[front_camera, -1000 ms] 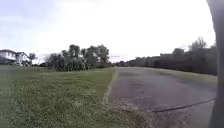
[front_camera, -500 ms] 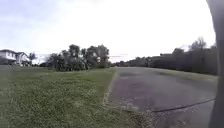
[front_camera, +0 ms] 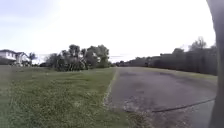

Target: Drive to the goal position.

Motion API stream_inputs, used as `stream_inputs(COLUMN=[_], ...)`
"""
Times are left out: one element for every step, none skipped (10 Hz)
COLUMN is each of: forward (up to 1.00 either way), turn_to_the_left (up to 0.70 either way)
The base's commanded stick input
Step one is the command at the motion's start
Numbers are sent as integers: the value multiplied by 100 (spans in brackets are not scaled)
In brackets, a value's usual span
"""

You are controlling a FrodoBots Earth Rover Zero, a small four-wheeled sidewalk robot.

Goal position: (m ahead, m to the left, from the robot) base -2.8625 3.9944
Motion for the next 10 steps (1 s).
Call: stream_inputs(forward=[0, 2, 0, 0, 0, 0, 0, 0, 0, 0], turn_to_the_left=[0, 0, 0, 0, 0, 0, 0, 0, 0, 0])
